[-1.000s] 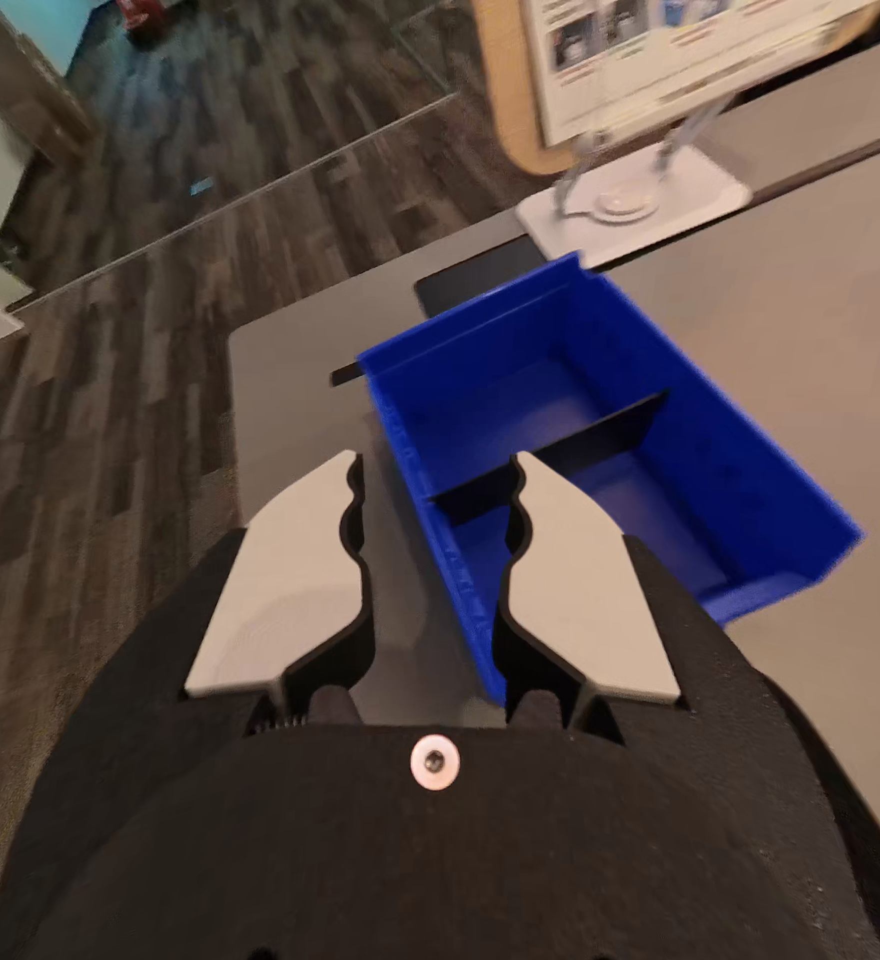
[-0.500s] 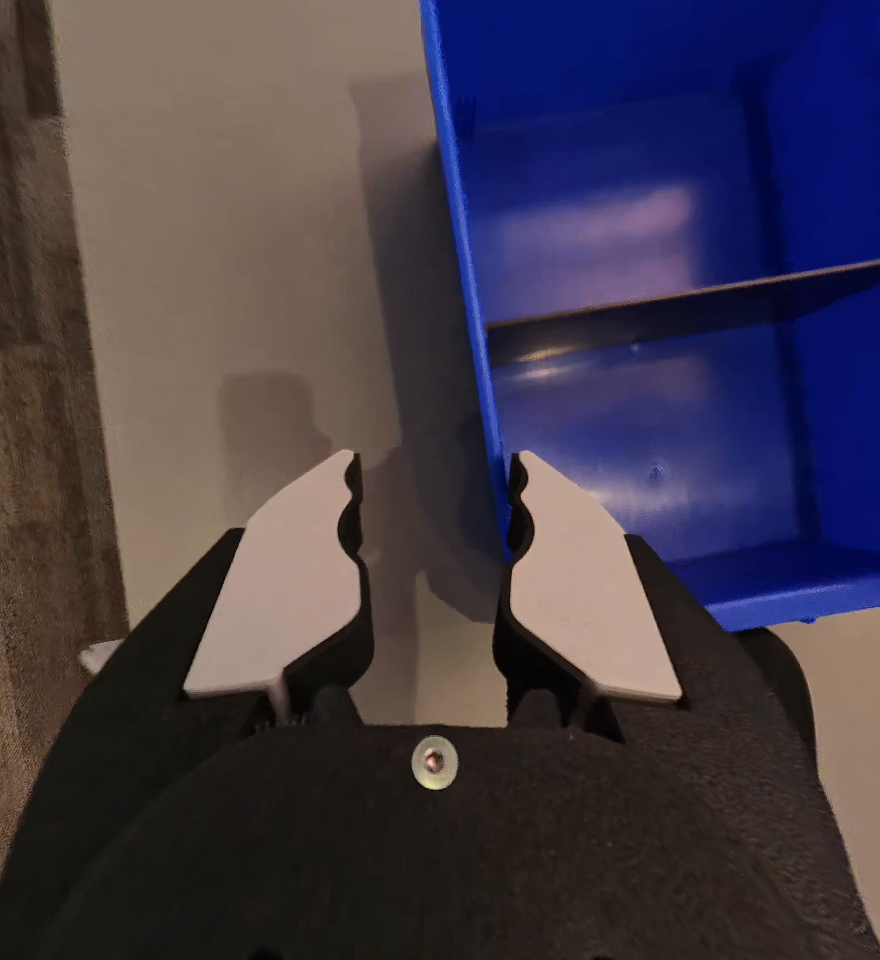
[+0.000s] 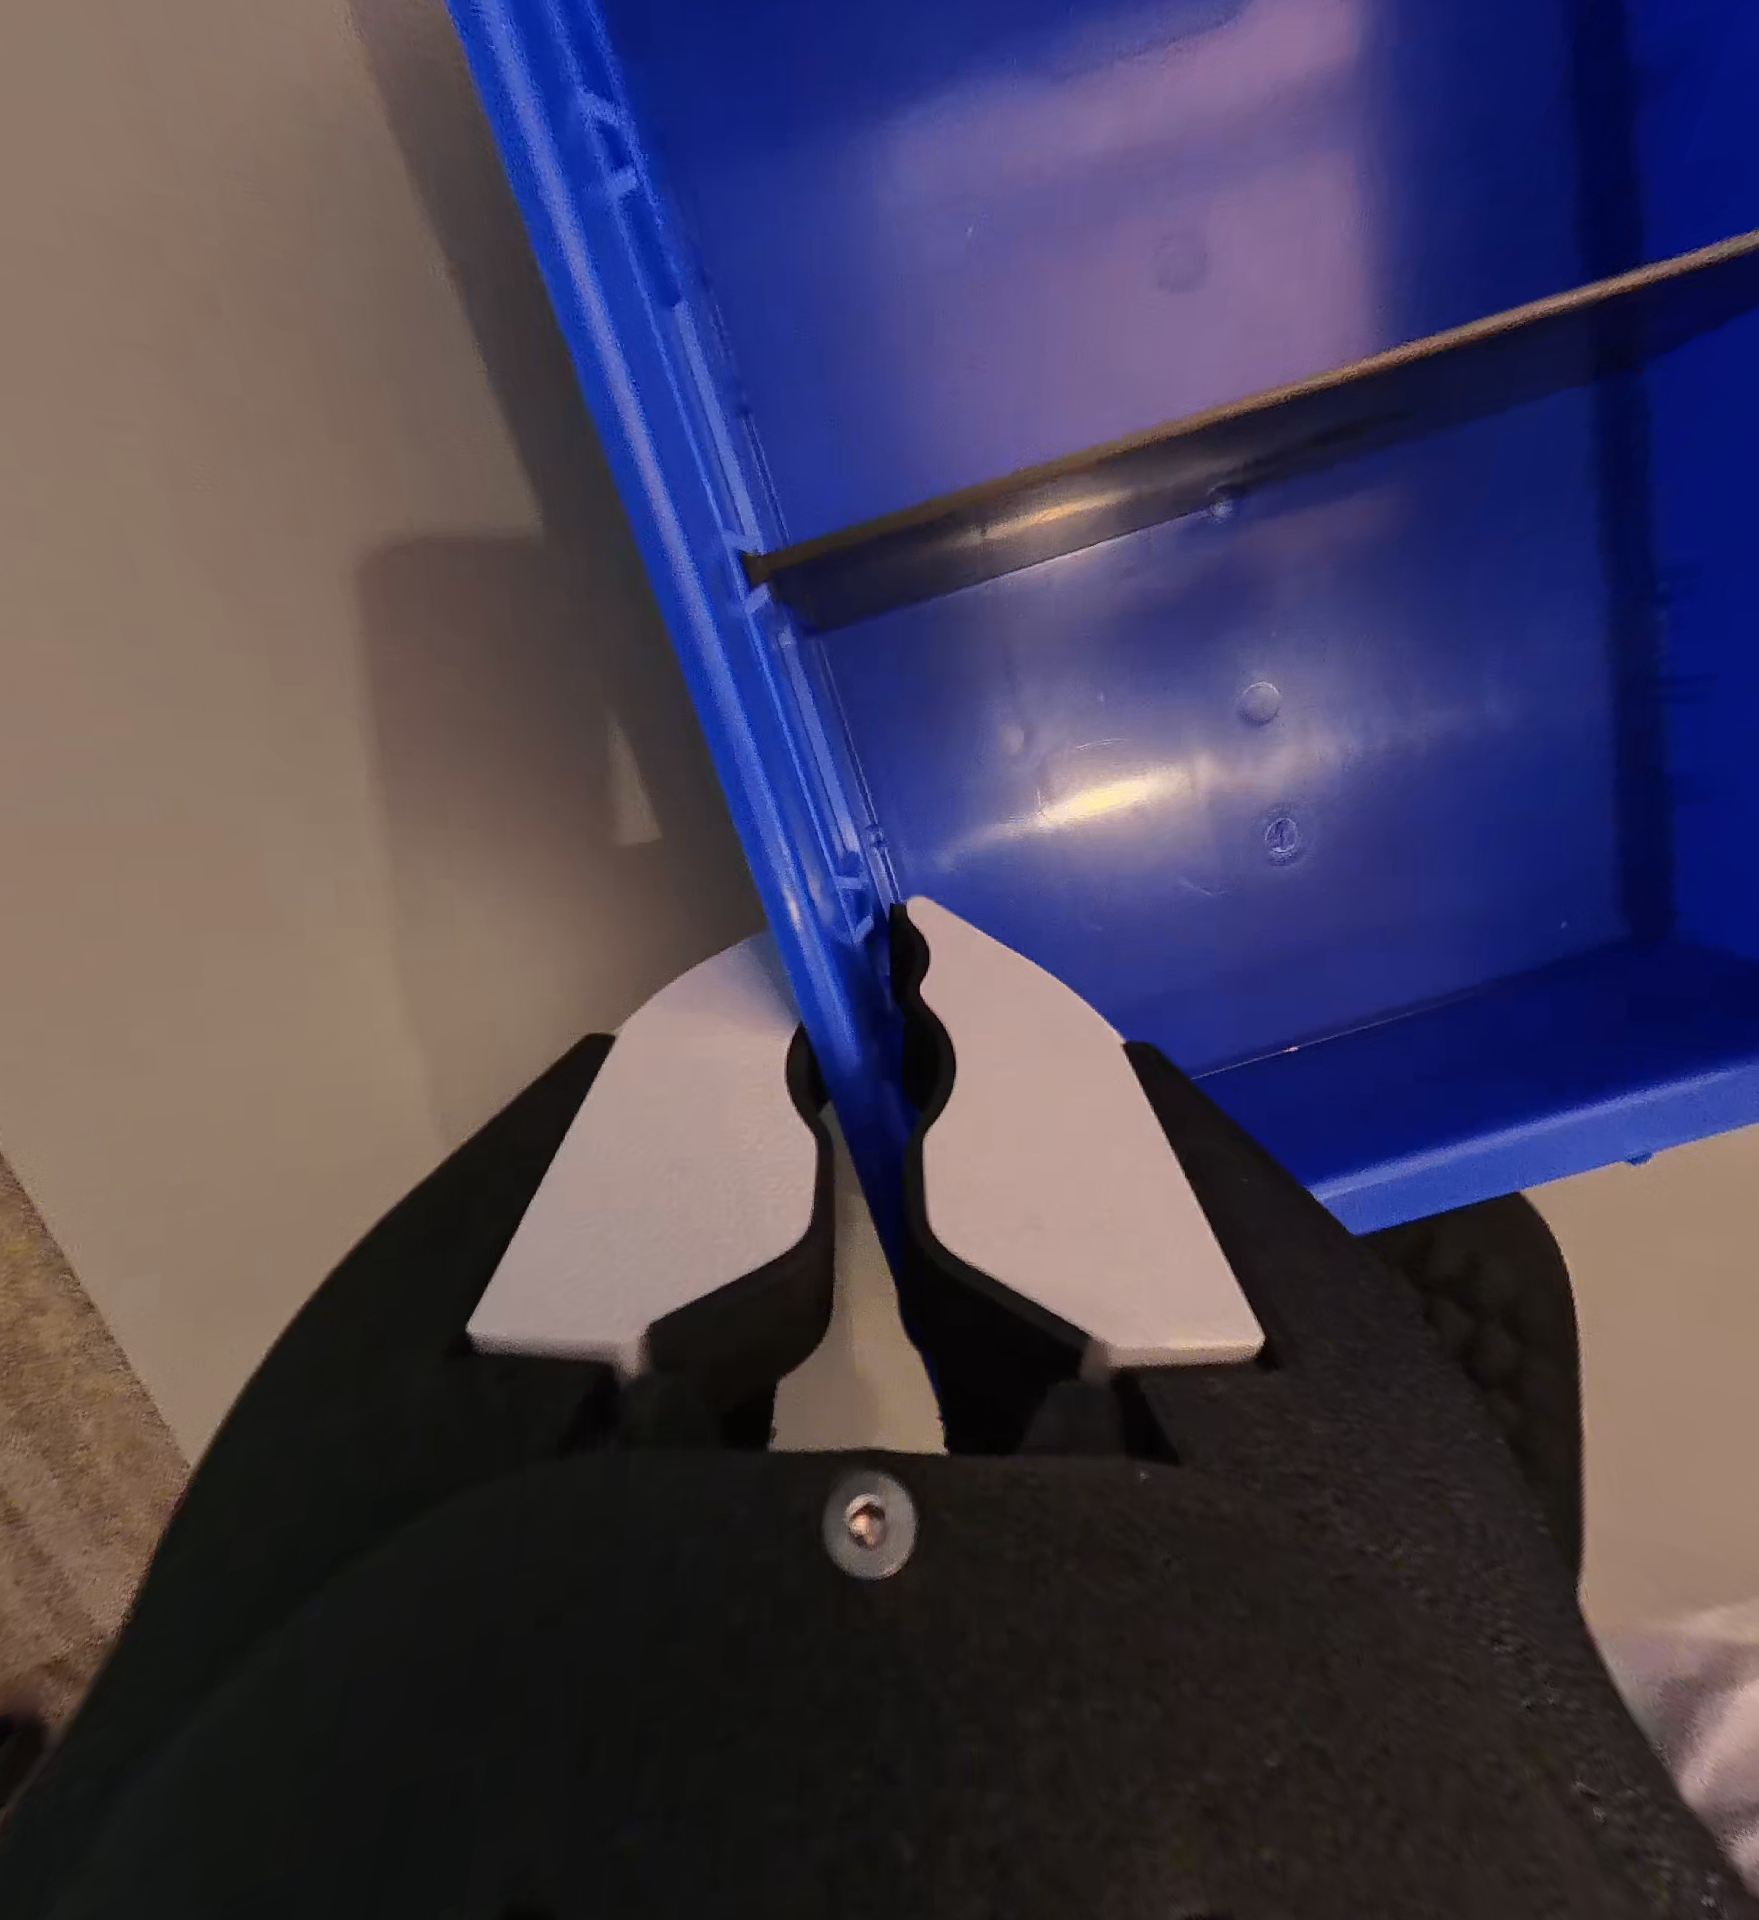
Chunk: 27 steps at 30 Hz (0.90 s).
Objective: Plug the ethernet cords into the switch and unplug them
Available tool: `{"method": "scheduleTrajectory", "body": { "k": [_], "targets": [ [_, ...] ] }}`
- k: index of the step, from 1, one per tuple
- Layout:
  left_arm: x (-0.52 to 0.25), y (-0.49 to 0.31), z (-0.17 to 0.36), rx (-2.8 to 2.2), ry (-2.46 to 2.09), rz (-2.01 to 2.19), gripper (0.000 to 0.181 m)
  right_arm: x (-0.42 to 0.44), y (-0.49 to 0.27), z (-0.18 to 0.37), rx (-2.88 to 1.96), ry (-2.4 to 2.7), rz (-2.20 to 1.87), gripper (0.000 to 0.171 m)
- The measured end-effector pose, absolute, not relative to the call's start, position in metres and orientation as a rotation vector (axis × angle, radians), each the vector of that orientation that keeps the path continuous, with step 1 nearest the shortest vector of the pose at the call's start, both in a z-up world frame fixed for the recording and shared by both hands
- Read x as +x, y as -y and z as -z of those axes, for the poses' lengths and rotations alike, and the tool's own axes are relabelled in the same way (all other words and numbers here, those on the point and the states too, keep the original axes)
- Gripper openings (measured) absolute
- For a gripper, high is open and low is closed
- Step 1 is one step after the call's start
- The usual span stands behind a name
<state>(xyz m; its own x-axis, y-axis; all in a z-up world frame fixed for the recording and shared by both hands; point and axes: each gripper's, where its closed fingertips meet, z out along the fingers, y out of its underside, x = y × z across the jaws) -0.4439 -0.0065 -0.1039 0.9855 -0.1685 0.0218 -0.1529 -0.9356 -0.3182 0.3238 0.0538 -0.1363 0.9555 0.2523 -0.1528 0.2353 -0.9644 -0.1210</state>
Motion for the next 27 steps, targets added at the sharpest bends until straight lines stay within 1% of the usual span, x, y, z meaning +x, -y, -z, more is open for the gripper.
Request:
{"method": "scheduleTrajectory", "body": {
  "k": [3,9,16,19,23,26,27],
  "targets": [
    [-0.433,0.006,0.104,-2.801,-0.277,-0.007,0.009,0.323,-0.053,0.136,-3.009,0.365,-0.249,0.006],
    [-0.371,0.004,0.106,-2.741,-0.361,-0.002,0.009,0.304,-0.05,0.136,-3.017,0.357,-0.25,0.006],
    [-0.288,0.006,0.108,-2.682,-0.39,-0.009,0.011,0.247,-0.043,0.136,-3.021,0.324,-0.263,0.006],
    [-0.26,0.007,0.111,-2.656,-0.4,-0.033,0.017,0.217,-0.037,0.135,-3.022,0.336,-0.28,0.007],
    [-0.234,0.006,0.11,-2.627,-0.406,-0.012,0.021,0.195,-0.04,0.135,-2.976,0.434,-0.278,0.009],
    [-0.226,0.003,0.111,-2.614,-0.407,-0.006,0.021,0.194,-0.053,0.137,-2.927,0.428,-0.246,0.015],
    [-0.223,0.002,0.111,-2.605,-0.414,0.0,0.022,0.193,-0.054,0.137,-2.931,0.417,-0.254,0.014]
  ]
}}
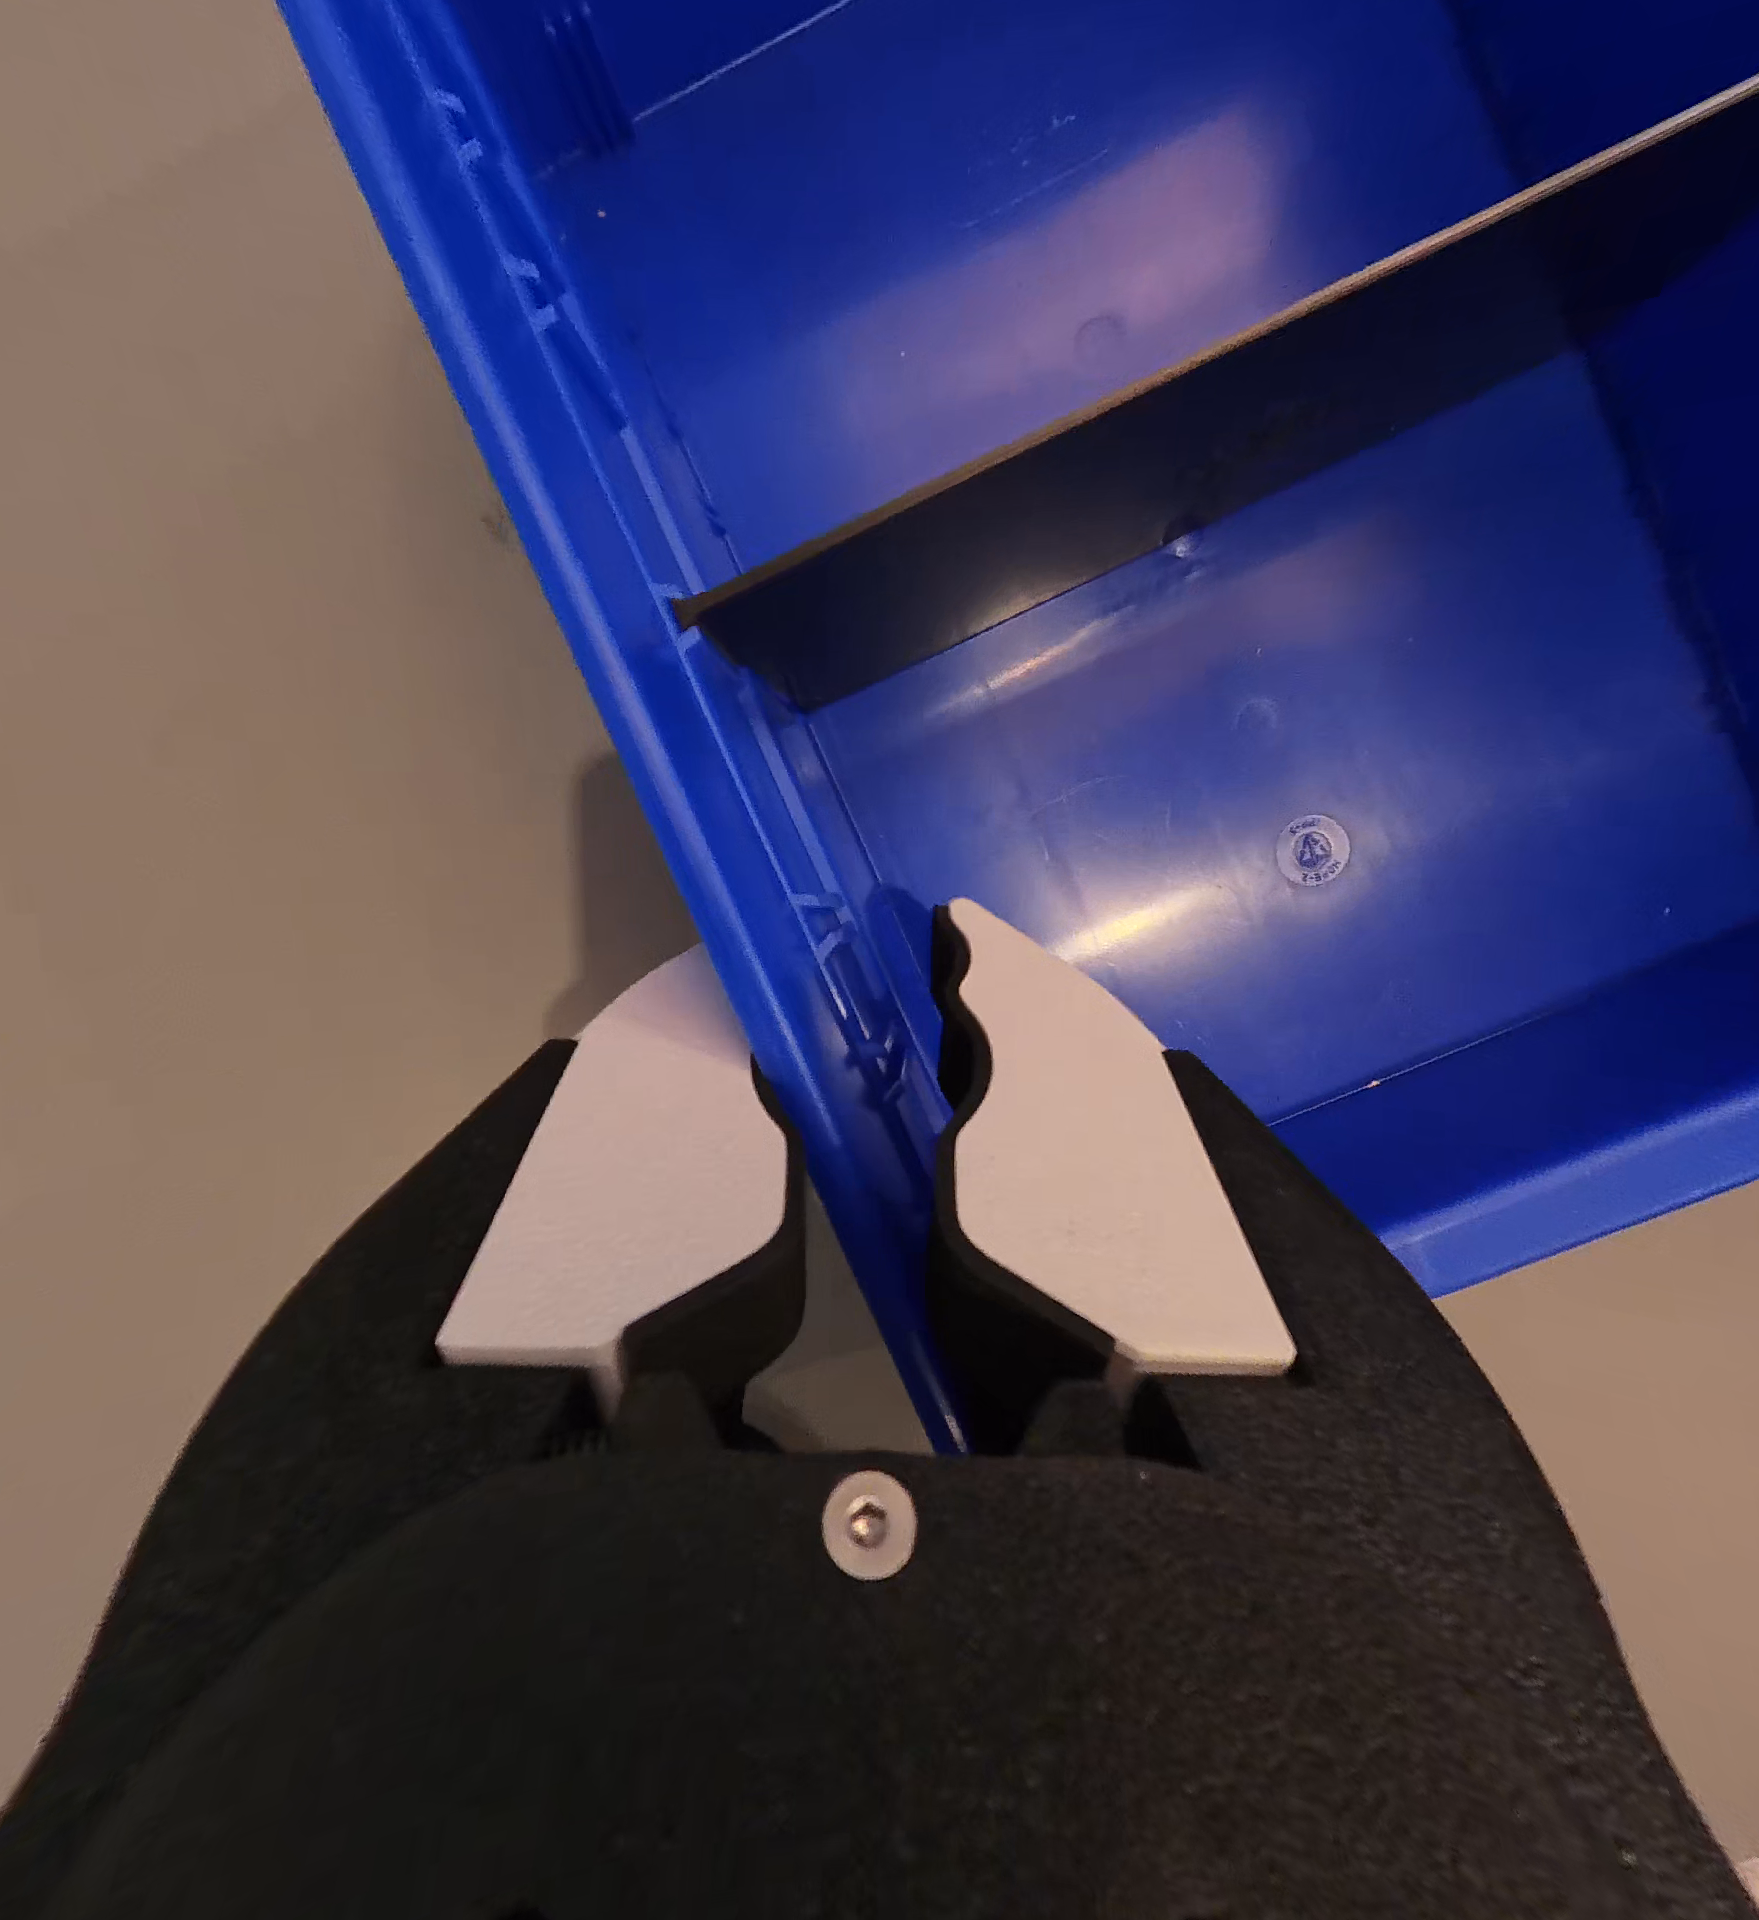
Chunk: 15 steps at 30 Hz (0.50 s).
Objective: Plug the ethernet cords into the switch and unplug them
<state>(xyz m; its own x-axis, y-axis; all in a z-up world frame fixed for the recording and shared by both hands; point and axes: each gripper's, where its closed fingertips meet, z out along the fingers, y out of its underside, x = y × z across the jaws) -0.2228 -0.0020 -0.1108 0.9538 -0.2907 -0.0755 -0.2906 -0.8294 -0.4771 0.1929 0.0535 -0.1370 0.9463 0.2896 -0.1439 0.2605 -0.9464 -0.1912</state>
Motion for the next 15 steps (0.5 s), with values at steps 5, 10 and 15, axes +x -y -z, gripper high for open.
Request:
{"method": "scheduleTrajectory", "body": {
  "k": [5,10,15],
  "targets": [
    [-0.21,-0.006,0.114,-2.559,-0.408,0.067,0.022,0.195,-0.051,0.139,-2.976,0.453,-0.198,0.013],
    [-0.202,-0.008,0.115,-2.553,-0.454,0.097,0.026,0.193,-0.047,0.14,-3.03,0.463,-0.242,0.006],
    [-0.2,0.003,0.102,-2.544,-0.482,0.217,0.045,0.2,-0.05,0.14,-3.041,0.478,-0.254,0.004]
  ]
}}
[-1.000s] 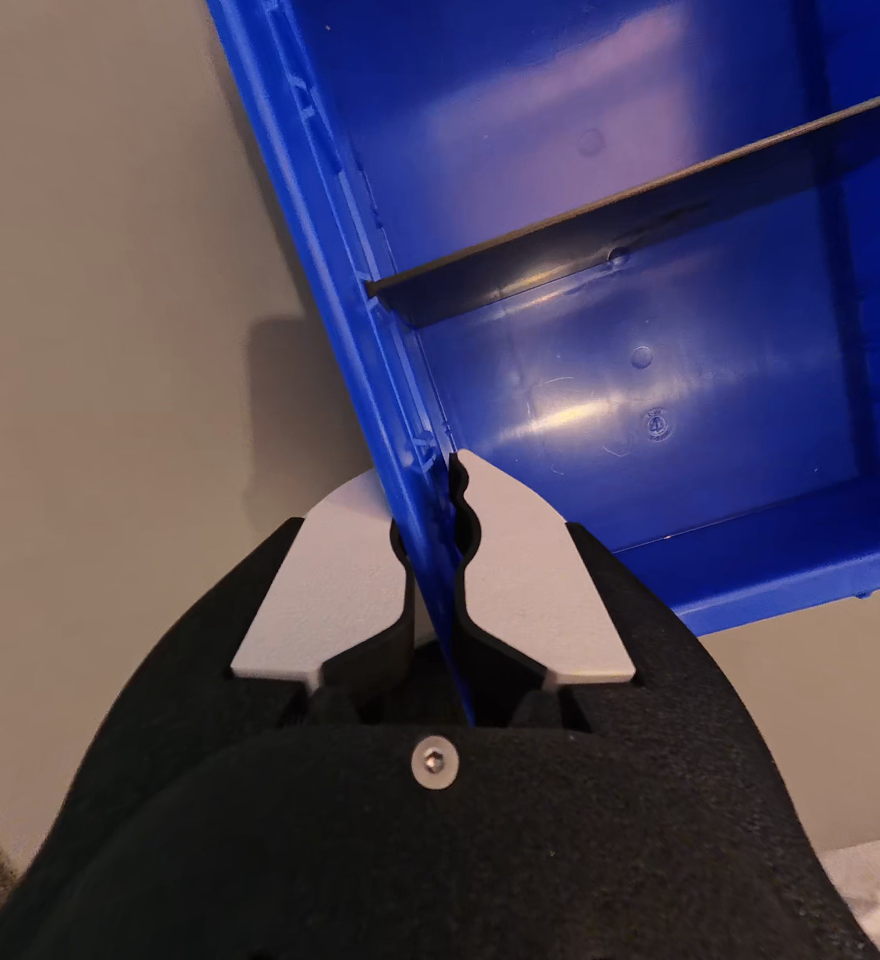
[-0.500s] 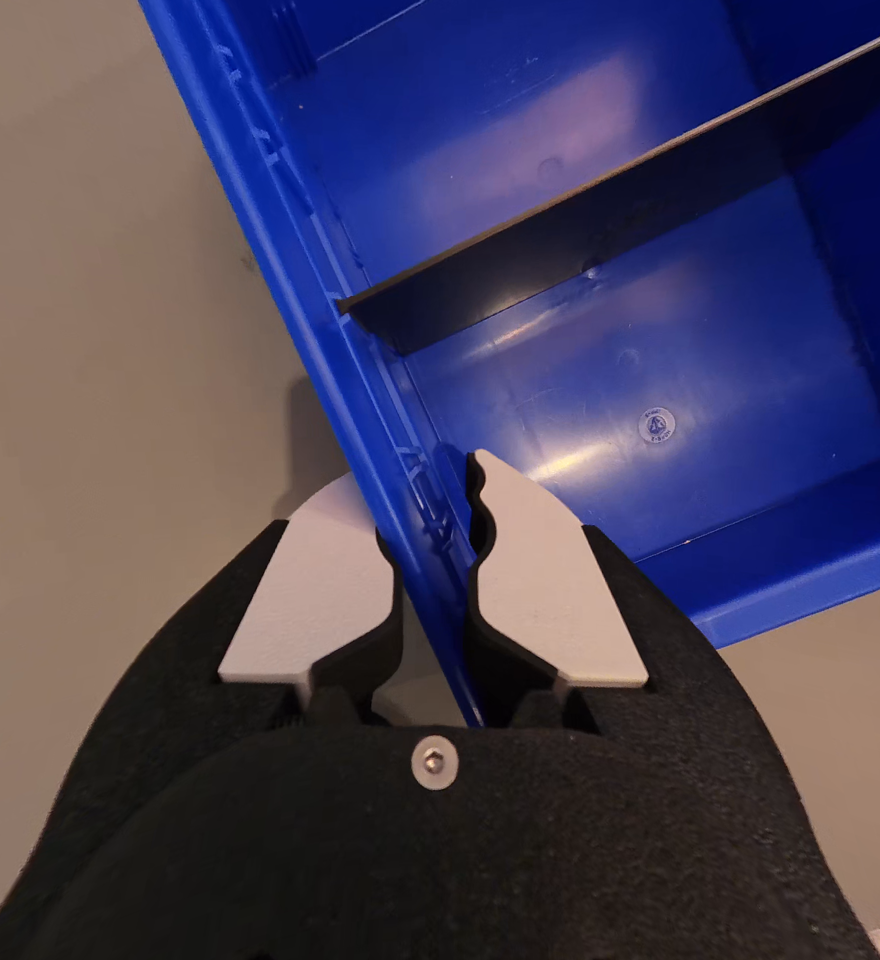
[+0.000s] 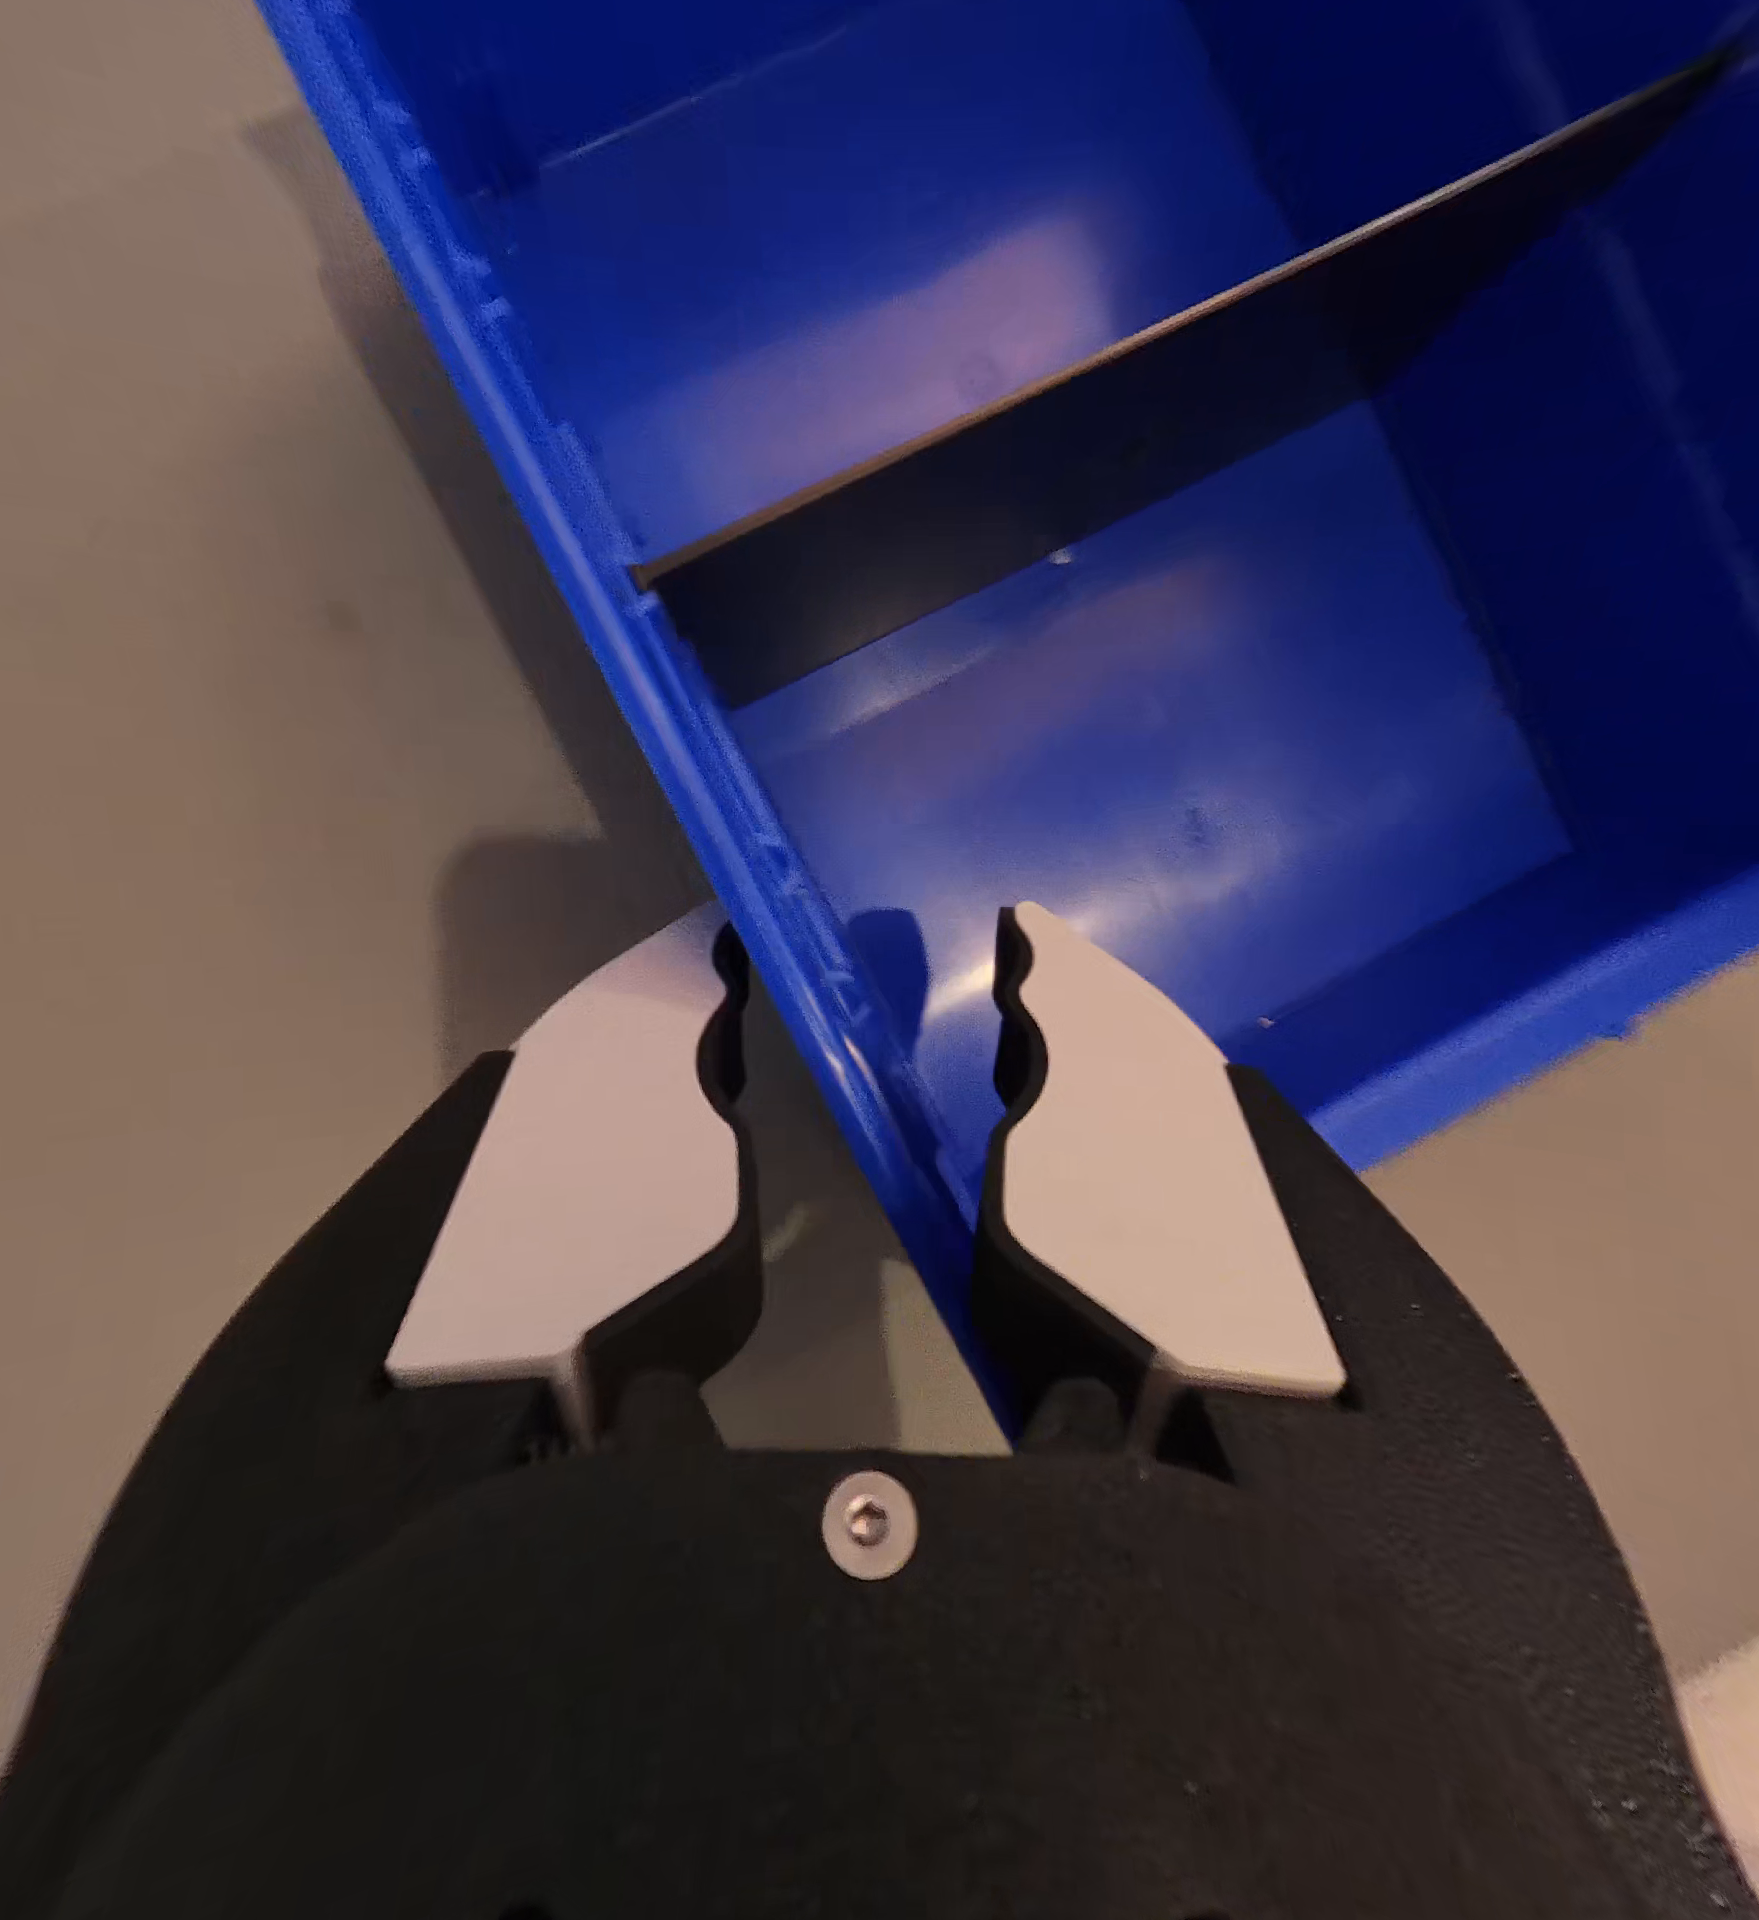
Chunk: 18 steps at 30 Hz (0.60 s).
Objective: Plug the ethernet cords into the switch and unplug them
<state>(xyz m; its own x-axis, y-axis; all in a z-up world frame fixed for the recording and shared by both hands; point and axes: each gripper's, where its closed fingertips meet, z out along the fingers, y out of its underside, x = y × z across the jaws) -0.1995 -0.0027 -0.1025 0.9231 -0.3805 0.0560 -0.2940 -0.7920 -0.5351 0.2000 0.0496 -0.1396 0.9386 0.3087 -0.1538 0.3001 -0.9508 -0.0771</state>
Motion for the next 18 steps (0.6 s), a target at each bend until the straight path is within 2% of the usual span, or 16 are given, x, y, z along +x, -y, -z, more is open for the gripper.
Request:
{"method": "scheduleTrajectory", "body": {
  "k": [4,9,18],
  "targets": [
    [-0.206,0.021,0.076,-2.439,-0.519,0.309,0.048,0.218,-0.048,0.14,-3.043,0.547,-0.267,0.004],
    [-0.234,0.052,0.046,-2.326,-0.543,0.281,0.042,0.24,-0.039,0.131,-3.073,0.663,-0.318,0.004],
    [-0.284,0.091,0.033,-2.236,-0.442,0.291,0.04,0.24,-0.038,0.107,-3.046,0.682,-0.522,0.004]
  ]
}}
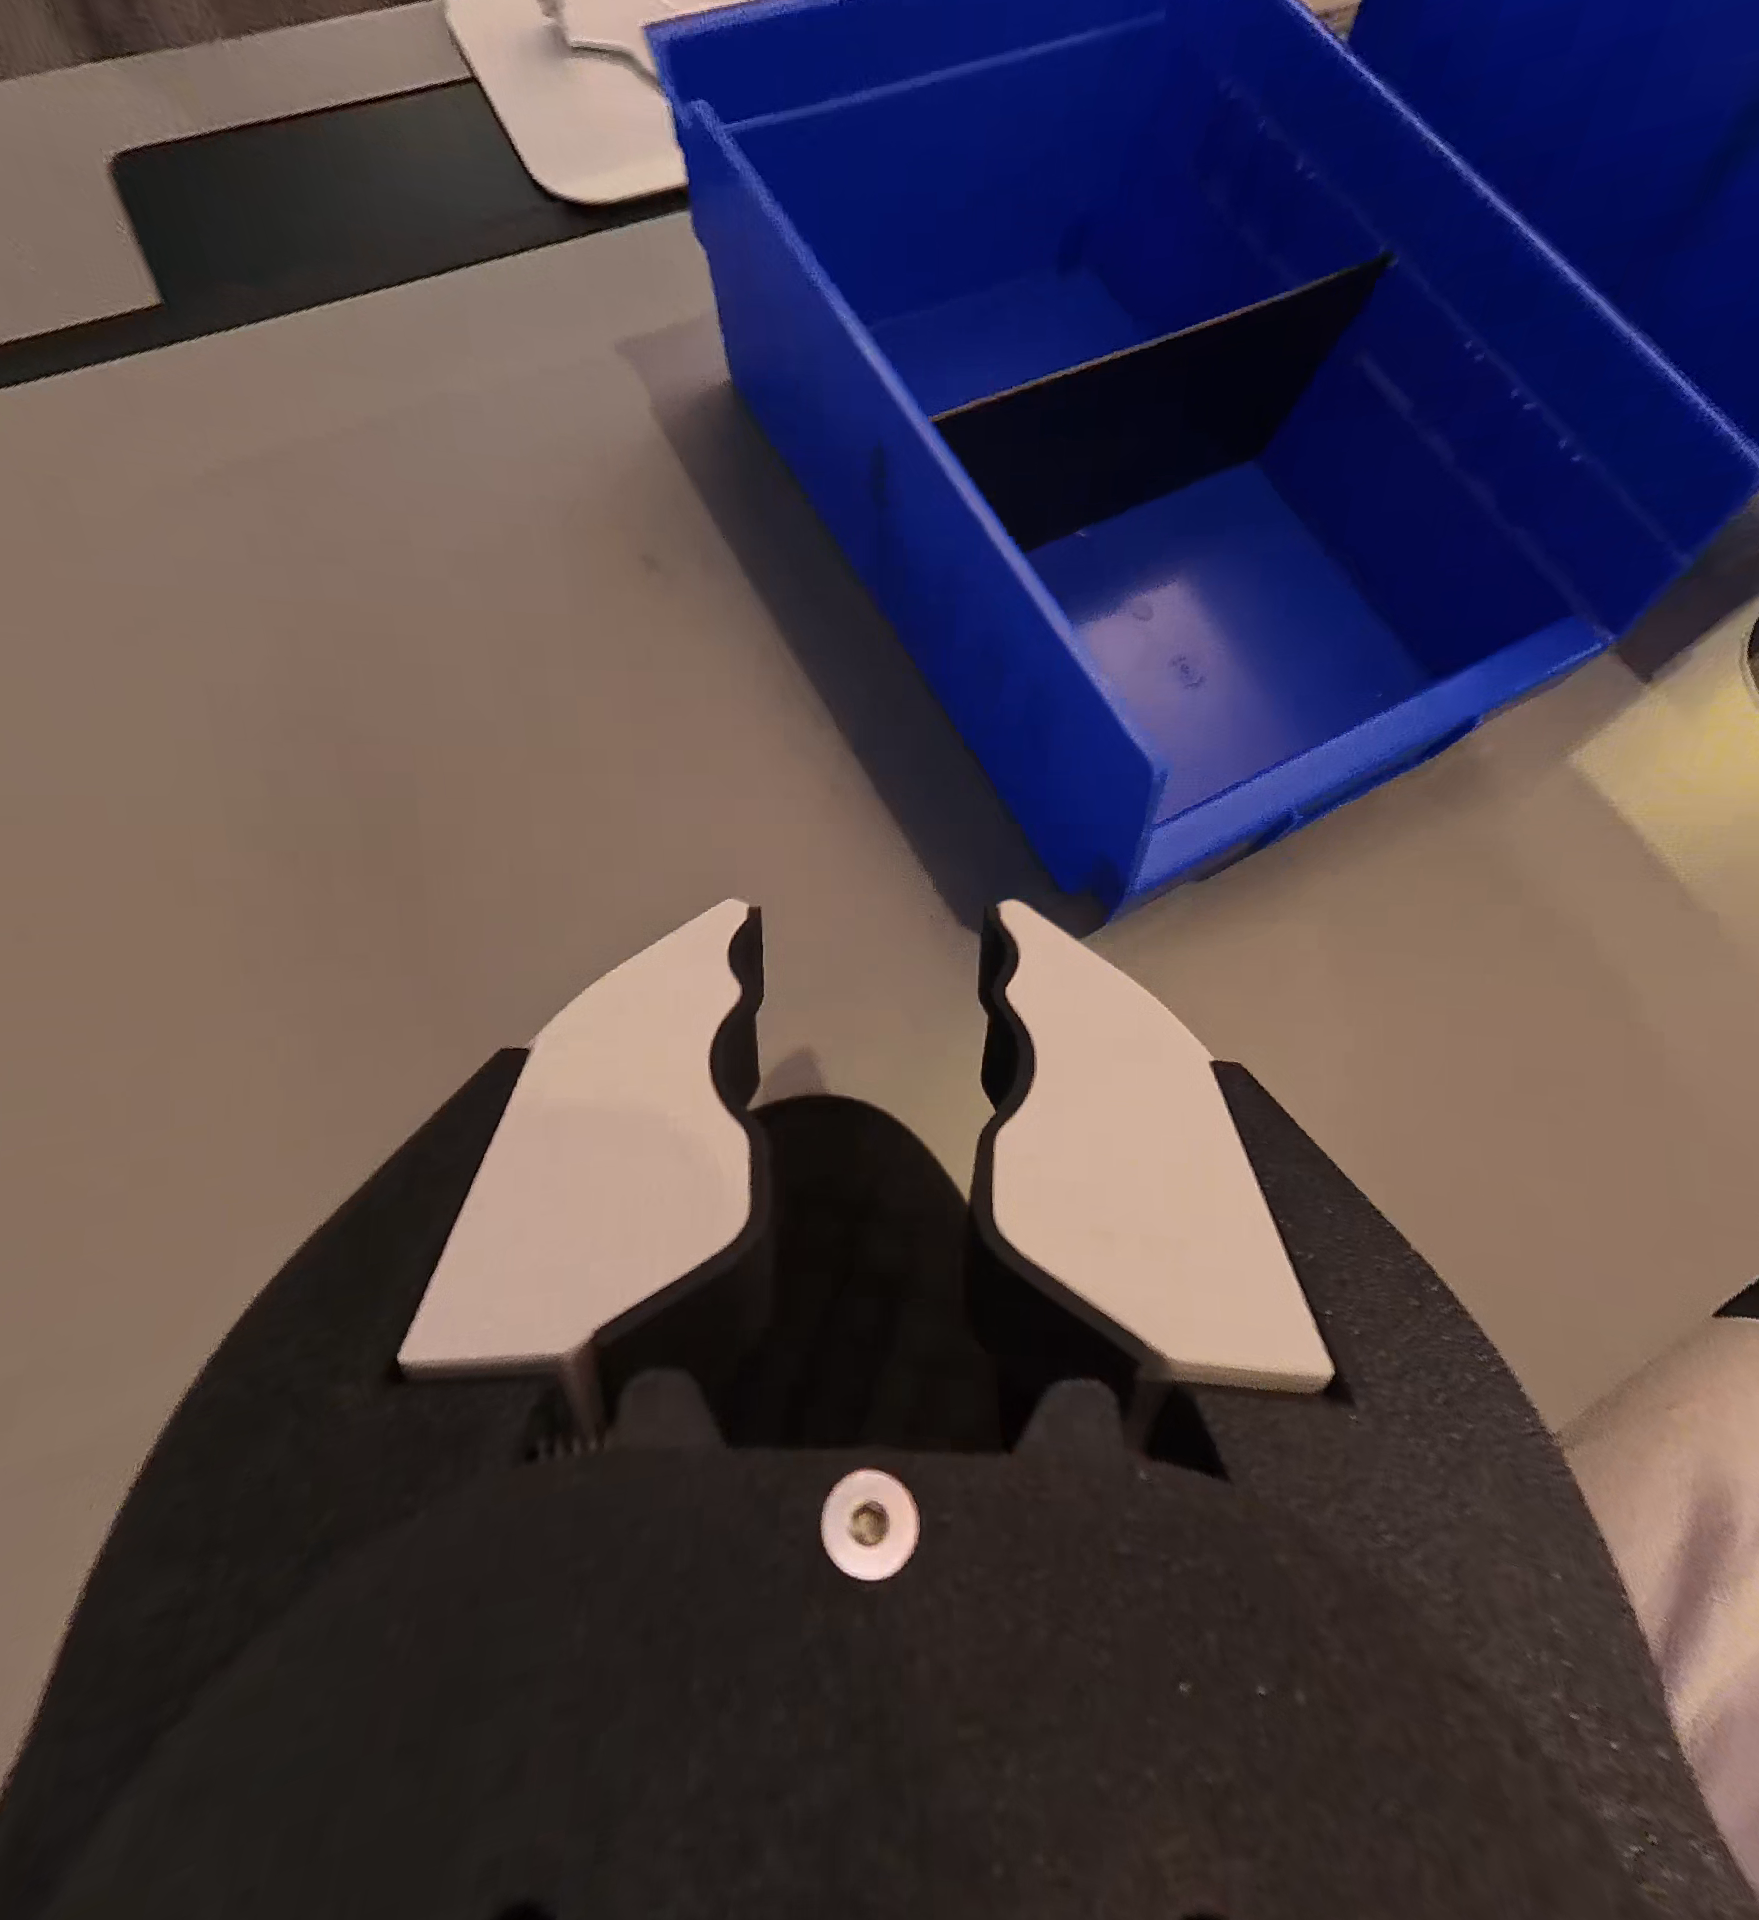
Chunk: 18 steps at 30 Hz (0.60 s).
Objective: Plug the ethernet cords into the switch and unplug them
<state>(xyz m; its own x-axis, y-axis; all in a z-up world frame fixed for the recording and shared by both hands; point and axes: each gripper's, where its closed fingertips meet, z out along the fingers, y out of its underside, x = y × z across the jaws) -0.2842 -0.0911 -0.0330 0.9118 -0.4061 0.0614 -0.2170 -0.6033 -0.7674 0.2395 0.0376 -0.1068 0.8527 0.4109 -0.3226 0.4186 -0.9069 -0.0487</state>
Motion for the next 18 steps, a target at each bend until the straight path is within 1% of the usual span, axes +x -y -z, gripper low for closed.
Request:
{"method": "scheduleTrajectory", "body": {
  "k": [5,8,15,18],
  "targets": [
    [-0.316,0.105,0.031,-2.215,-0.343,0.266,0.04,0.226,-0.05,0.055,3.016,-0.693,0.365,0.003],
    [-0.333,0.112,0.03,-2.195,-0.286,0.256,0.04,0.193,-0.061,0.014,3.004,-0.77,0.304,0.003],
    [-0.353,0.133,0.036,-2.2,-0.252,0.264,0.04,0.064,-0.083,-0.068,2.982,-1.023,0.297,0.003],
    [-0.359,0.145,0.042,-2.21,-0.249,0.289,0.04,-0.004,-0.086,-0.077,2.959,-1.12,0.341,0.003]
  ]
}}
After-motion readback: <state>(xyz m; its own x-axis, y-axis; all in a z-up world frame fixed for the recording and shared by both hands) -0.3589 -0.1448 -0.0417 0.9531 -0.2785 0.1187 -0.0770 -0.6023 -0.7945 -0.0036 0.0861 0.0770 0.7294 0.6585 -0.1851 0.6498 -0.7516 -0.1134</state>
